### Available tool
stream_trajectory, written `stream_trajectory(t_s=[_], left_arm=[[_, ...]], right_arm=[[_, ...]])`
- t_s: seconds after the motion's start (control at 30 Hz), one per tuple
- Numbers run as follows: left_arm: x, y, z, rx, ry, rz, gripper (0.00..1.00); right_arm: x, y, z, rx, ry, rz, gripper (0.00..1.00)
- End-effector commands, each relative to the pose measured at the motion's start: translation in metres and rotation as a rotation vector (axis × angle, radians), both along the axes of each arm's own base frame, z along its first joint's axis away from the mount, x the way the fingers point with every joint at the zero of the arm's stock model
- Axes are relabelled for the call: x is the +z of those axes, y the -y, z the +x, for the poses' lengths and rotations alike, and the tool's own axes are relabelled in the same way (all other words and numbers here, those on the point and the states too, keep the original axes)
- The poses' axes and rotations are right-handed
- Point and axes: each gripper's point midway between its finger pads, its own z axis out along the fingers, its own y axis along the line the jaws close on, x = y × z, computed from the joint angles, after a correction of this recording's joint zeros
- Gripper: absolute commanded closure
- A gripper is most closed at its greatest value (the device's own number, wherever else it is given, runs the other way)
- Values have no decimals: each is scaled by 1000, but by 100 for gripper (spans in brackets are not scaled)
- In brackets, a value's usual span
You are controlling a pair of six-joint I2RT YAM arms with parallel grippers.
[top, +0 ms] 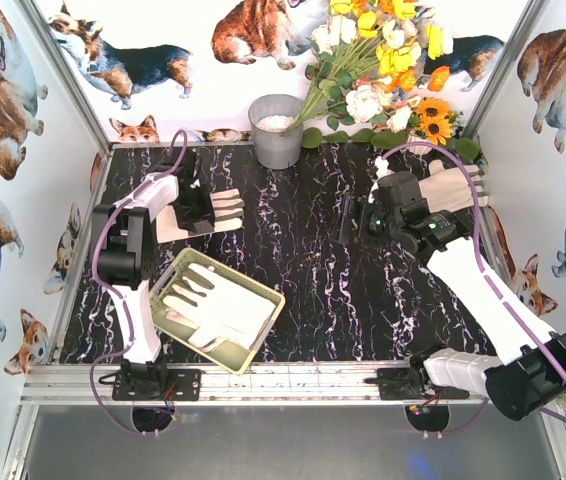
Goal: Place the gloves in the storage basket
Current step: Move the glove to the center of the board.
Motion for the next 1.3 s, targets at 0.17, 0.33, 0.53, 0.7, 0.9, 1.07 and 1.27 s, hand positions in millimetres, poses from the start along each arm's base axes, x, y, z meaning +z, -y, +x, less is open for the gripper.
stream_trajectory(t_s=[0.17,0.33,0.53,0.7,0.9,1.07,1.27], left_arm=[[-24,15,9,-22,-3,-93,52],[-37,51,-2,-62,-44,-169,52],[-26,124,-20,-103,-45,-300,52],[13,204,-28,-153,18,-456,52],[66,218,-20,-194,148,-478,48],[56,158,-12,-185,135,-323,46],[24,97,-10,-195,47,-173,47]], right_arm=[[7,9,12,-75,23,65,24],[4,14,11,-83,9,64,24],[0,15,7,-86,-4,76,24],[-6,10,8,-95,-21,116,24],[-14,0,16,-126,-65,203,24],[-26,-18,23,-134,-138,310,26],[-56,-33,33,-149,-296,339,31]])
